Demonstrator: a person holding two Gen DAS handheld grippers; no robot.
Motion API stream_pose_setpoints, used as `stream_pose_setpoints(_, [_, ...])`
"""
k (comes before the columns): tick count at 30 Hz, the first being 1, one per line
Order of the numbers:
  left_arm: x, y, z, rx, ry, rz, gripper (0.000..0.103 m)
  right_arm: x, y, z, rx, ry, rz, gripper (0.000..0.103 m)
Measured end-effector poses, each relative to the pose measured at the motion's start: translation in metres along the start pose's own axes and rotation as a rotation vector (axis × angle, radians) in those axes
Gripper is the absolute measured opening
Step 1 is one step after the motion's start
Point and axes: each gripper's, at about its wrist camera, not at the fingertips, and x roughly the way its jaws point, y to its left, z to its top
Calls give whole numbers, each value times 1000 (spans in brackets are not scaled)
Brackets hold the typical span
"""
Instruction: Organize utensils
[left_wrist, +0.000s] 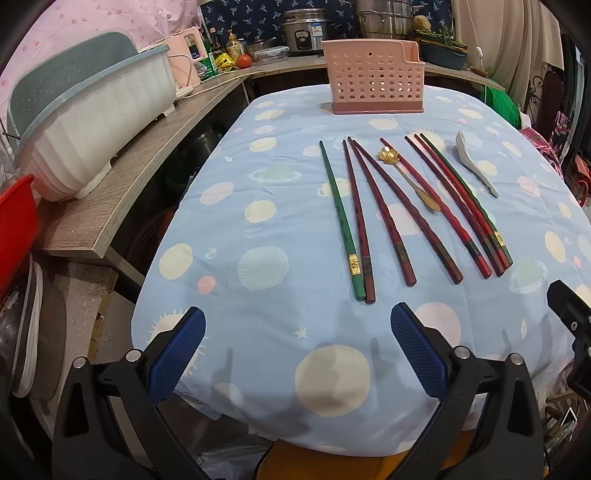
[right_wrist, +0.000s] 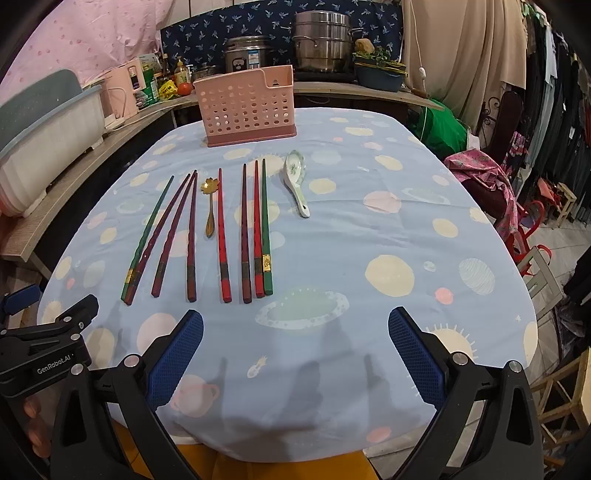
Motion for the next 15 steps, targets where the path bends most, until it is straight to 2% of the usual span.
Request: stream_pose_setpoints(15, [3, -3, -1, 9, 12, 2, 96, 3, -2, -2, 11, 7, 2, 96])
